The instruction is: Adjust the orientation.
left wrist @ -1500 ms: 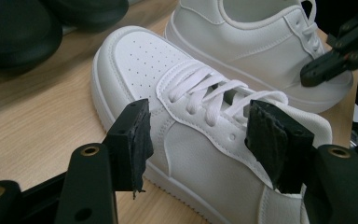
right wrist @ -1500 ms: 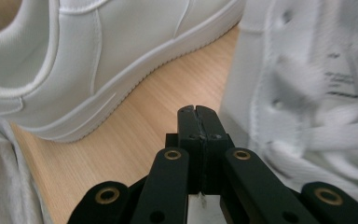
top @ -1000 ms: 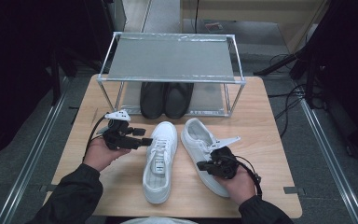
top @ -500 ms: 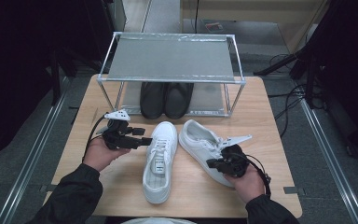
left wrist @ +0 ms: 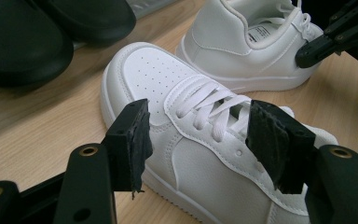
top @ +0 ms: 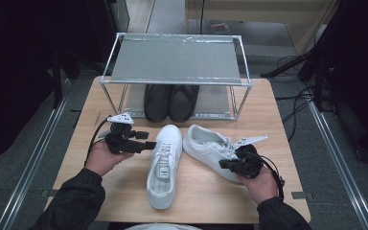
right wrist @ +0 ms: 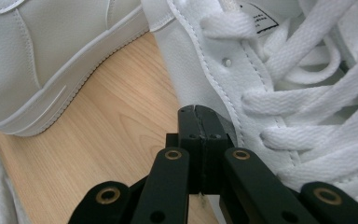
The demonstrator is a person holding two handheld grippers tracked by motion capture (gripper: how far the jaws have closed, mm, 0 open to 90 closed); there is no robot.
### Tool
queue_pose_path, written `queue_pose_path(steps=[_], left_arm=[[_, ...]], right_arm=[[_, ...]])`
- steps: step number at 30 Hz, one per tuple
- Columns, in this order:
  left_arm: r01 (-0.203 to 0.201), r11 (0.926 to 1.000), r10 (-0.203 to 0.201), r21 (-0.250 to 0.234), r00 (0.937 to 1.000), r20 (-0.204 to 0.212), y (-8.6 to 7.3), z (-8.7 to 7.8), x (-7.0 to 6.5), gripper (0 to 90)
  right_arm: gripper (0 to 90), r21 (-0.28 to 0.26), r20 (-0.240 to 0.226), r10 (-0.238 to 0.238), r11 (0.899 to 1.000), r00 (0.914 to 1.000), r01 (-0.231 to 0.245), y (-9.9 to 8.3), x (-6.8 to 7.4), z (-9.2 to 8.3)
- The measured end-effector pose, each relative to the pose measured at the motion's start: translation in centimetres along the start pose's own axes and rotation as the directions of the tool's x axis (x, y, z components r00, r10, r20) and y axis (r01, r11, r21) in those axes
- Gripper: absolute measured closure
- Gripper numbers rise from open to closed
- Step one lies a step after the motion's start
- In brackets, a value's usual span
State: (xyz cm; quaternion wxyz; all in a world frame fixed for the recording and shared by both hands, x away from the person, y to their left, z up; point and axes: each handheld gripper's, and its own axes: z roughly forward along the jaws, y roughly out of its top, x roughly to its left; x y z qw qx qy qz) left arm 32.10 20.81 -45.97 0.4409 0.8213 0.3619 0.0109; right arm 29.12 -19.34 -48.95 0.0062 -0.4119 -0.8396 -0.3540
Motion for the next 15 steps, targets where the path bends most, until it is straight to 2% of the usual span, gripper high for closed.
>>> queue_pose_path(steps=[4, 8, 11, 15], left_arm=[[0.002, 1.0, -0.002, -0.005, 1.0, -0.002, 0.0, -0.1, -0.1, 39.6], [0.003, 1.0, -0.003, -0.004, 1.0, -0.007, -0.1, -0.2, 0.0, 39.6], [0.005, 1.0, -0.005, -0.003, 1.0, -0.002, -0.1, -0.1, 0.1, 39.6], [0.002, 1.0, -0.002, 0.005, 1.0, -0.005, -0.1, -0.1, 0.1, 39.6]], right_arm=[[90.0, 0.005, -0.006, -0.002, 1.0, 1.0, 0.002, 0.1, -0.2, 0.0], [90.0, 0.003, 0.072, -0.009, 1.0, 0.9973, 0.009, 0.2, -0.6, -0.5], [90.0, -0.013, 0.095, 0.035, 0.999, 0.9949, -0.034, 0.1, -2.1, -1.1], [90.0, -0.035, 0.141, 0.09, 0.996, 0.9859, -0.086, 0.5, -3.4, -1.4]])
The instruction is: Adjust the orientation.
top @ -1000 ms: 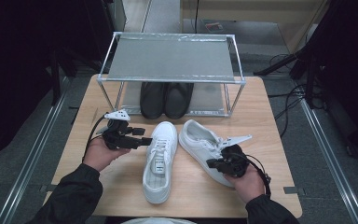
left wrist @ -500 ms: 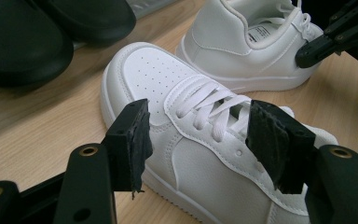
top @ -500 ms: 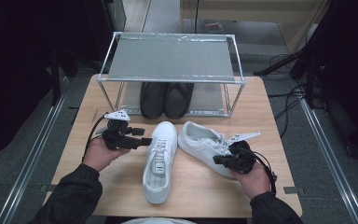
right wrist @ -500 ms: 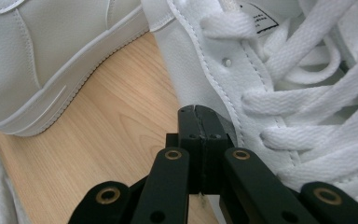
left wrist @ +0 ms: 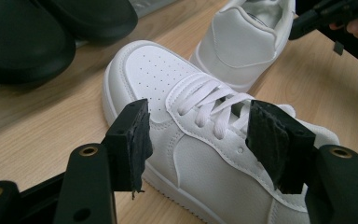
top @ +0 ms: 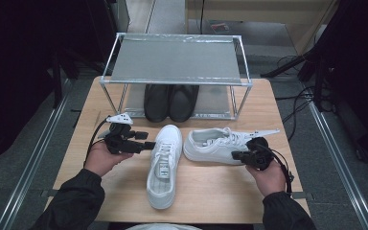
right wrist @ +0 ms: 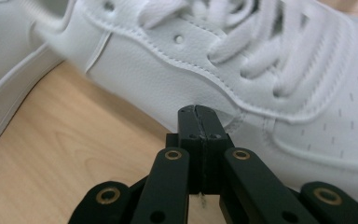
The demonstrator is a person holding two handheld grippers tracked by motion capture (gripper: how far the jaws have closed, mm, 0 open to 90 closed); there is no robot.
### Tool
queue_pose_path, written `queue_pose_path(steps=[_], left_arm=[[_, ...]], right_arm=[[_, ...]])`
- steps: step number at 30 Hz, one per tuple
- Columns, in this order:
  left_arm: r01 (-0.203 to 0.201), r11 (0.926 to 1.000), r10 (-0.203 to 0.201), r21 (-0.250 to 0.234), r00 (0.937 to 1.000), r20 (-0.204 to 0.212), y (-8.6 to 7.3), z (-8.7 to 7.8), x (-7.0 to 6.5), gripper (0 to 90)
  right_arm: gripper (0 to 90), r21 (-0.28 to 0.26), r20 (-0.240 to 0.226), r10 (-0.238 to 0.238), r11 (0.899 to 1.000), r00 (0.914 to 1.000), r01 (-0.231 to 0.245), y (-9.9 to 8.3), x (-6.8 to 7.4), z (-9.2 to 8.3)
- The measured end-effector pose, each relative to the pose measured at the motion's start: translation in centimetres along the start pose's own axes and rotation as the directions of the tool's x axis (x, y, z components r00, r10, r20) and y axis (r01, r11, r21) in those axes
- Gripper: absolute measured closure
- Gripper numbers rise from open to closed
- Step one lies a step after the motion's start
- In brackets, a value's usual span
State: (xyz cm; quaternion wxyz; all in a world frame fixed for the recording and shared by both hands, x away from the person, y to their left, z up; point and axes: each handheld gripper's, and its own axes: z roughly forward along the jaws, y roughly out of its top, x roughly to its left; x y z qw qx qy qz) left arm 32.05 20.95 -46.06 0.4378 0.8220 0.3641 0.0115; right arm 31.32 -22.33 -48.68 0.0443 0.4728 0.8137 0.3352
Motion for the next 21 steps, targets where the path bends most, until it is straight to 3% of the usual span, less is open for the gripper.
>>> queue_pose_path(steps=[2, 4, 11, 21], left_arm=[[0.001, 1.0, -0.001, 0.008, 1.0, 0.002, -0.1, 0.1, 0.0, 39.6], [0.005, 0.9999, -0.005, 0.014, 1.0, 0.002, -0.2, 0.1, 0.1, 39.6], [0.01, 0.9997, -0.01, 0.023, 0.9999, -0.005, -0.5, -0.1, 0.0, 39.2], [0.048, 0.9987, -0.047, 0.017, 0.9984, -0.033, -1.9, -1.2, 0.1, 38.9]], right_arm=[[90.0, 0.002, -0.009, 0.027, 1.0, 0.9996, -0.027, 0.3, -0.2, 0.0], [90.0, -0.005, -0.06, 0.046, 0.999, 0.9971, -0.046, 0.5, 0.3, -0.1], [90.0, -0.085, -0.114, -0.044, 0.996, 0.9925, 0.034, 2.2, 3.8, -0.4], [90.0, -0.119, -0.131, -0.115, 0.988, 0.9847, 0.099, 4.7, 5.9, 1.1]])
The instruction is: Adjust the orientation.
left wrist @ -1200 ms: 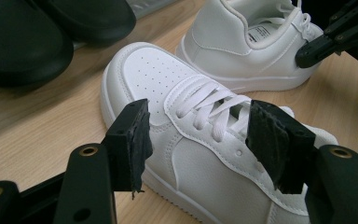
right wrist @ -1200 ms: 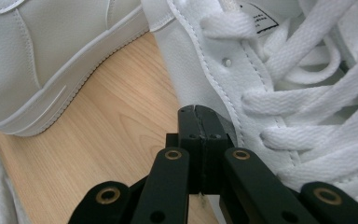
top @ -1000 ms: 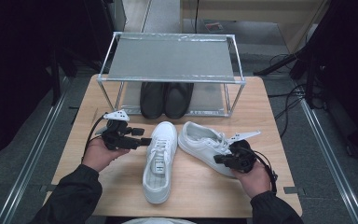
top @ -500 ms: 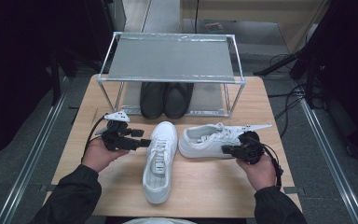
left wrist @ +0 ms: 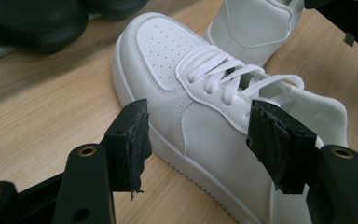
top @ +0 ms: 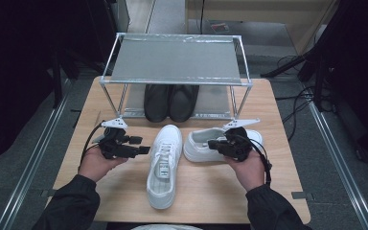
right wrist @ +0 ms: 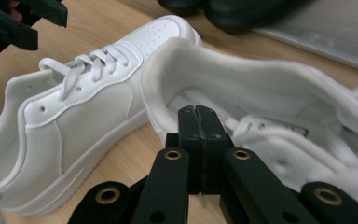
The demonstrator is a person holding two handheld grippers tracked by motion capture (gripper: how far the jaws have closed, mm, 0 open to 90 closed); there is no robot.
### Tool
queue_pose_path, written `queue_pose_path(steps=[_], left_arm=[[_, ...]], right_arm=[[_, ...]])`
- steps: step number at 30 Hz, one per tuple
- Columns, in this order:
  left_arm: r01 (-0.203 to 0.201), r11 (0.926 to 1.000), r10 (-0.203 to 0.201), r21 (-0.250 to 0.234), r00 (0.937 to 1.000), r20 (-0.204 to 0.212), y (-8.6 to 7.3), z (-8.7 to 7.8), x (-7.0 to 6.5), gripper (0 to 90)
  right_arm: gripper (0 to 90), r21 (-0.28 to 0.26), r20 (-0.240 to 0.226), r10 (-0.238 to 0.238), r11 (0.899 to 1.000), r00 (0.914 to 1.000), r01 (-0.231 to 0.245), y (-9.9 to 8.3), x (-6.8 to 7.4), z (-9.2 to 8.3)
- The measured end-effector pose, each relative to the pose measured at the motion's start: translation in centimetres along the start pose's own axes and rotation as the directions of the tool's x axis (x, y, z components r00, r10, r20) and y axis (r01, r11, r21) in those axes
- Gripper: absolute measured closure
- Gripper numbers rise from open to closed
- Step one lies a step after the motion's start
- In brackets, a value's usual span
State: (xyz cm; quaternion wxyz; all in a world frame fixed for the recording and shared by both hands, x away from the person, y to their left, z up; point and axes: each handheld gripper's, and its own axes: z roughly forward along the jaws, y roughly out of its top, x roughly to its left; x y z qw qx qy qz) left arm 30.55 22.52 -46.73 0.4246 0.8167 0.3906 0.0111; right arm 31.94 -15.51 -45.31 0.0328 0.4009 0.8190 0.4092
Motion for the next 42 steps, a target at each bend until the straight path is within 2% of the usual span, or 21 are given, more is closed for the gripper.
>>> queue_pose_path(steps=[8, 11, 15, 18, 23, 29, 35, 40, 42], left_arm=[[0.029, 0.9996, -0.029, -0.008, 0.9992, -0.027, -1.2, -1.1, 0.2, 38.8], [0.042, 0.9991, -0.042, -0.009, 0.9987, -0.027, -1.5, -1.5, 0.1, 38.7], [0.046, 0.9988, -0.047, -0.013, 0.9985, -0.028, -1.7, -1.6, 0.0, 38.7], [0.046, 0.9989, -0.046, -0.013, 0.9985, -0.027, -1.8, -1.7, 0.0, 38.6], [0.071, 0.9974, -0.071, -0.013, 0.9973, -0.018, -1.9, -1.8, 0.1, 38.5], [0.053, 0.9985, -0.053, -0.014, 0.9986, -0.005, -1.4, -1.2, -0.1, 38.5], [0.024, 0.9997, -0.024, -0.01, 0.9996, 0.011, -0.7, -0.5, -0.3, 38.4], [0.001, 1.0, -0.001, -0.006, 0.9997, 0.024, 0.0, 0.2, -0.4, 36.6], [0.005, 1.0, -0.005, -0.001, 0.9997, 0.024, 0.3, 0.3, -0.3, 35.6]], right_arm=[[90.0, 0.058, -0.019, -0.056, 0.997, 0.9982, 0.057, 1.2, 0.9, 3.1], [90.0, 0.082, 0.002, -0.091, 0.992, 0.9958, 0.091, 1.3, 0.9, 3.9], [90.0, 0.108, -0.016, -0.063, 0.992, 0.9979, 0.064, 1.0, 0.5, 4.6], [90.0, 0.114, -0.017, -0.073, 0.991, 0.9972, 0.075, 1.0, 0.5, 4.8], [90.0, 0.122, -0.032, -0.078, 0.989, 0.9964, 0.082, 0.9, 0.5, 4.8], [90.0, 0.133, -0.062, -0.082, 0.987, 0.9947, 0.09, 0.4, 0.8, 4.4], [90.0, 0.141, -0.087, -0.065, 0.987, 0.9941, 0.076, -0.5, 1.2, 3.8], [90.0, 0.143, -0.084, -0.07, 0.986, 0.994, 0.081, -1.2, 1.6, 3.3], [90.0, 0.141, -0.082, -0.072, 0.986, 0.994, 0.083, -1.4, 1.8, 3.2]])
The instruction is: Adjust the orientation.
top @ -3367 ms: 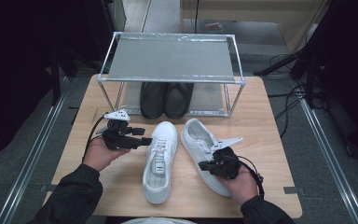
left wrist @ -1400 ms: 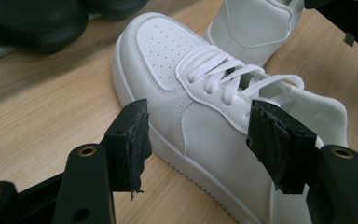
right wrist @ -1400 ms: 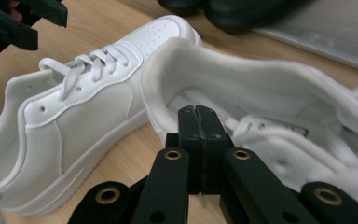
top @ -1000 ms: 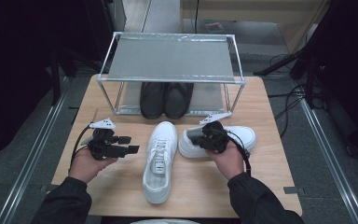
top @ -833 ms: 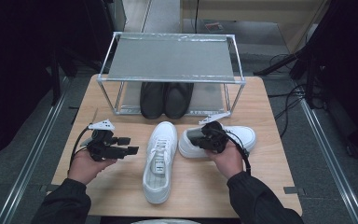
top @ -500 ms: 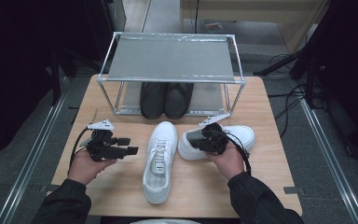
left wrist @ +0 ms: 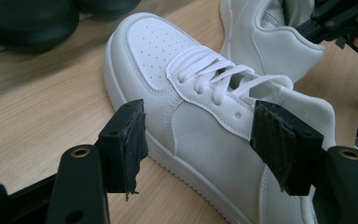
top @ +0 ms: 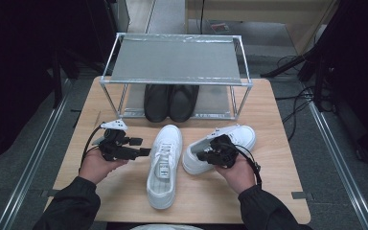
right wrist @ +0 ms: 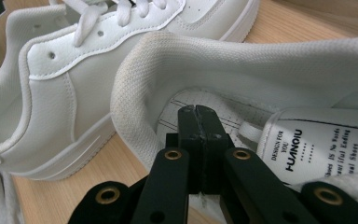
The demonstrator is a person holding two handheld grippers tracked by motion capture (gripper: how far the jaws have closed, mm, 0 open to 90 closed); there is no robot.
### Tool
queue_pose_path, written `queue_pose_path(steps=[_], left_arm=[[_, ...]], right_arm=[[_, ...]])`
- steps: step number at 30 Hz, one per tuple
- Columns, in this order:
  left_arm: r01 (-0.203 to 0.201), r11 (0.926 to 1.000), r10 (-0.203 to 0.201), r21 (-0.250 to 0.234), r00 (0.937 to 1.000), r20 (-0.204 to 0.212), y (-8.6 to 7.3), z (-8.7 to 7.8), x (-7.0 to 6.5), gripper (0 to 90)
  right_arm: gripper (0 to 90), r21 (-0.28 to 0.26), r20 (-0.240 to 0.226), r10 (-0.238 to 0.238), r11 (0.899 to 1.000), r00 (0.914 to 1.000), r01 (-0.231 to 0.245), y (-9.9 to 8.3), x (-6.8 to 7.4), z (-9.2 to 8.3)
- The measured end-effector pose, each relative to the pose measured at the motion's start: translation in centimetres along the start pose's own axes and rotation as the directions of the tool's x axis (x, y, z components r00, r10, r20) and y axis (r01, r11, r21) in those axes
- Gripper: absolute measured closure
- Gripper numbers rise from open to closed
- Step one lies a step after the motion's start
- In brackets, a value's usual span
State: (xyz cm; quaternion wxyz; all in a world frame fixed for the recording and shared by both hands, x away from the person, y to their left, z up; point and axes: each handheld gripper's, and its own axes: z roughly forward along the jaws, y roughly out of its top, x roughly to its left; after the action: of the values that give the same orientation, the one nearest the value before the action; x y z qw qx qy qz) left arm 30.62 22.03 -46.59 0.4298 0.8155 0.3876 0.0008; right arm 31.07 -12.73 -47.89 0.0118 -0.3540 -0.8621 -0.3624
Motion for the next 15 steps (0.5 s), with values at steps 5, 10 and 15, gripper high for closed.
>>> queue_pose_path(steps=[5, 10, 15], left_arm=[[-0.011, 0.9999, 0.011, 0.01, 0.9999, 0.006, 0.7, 0.3, 0.2, 35.9], [-0.02, 0.9996, 0.02, 0.022, 0.9997, 0.014, 1.3, 1.0, 0.2, 36.4], [-0.033, 0.9993, 0.032, 0.018, 0.9992, 0.023, 1.8, 1.4, 0.2, 36.5]], right_arm=[[90.0, 0.002, -0.002, -0.007, 1.0, 1.0, 0.007, -0.6, 0.3, -0.3], [90.0, 0.019, 0.0, -0.012, 1.0, 0.9999, 0.012, -1.6, 0.9, -0.9], [90.0, 0.036, -0.001, -0.005, 0.999, 1.0, 0.005, -2.8, 1.3, -1.8]])
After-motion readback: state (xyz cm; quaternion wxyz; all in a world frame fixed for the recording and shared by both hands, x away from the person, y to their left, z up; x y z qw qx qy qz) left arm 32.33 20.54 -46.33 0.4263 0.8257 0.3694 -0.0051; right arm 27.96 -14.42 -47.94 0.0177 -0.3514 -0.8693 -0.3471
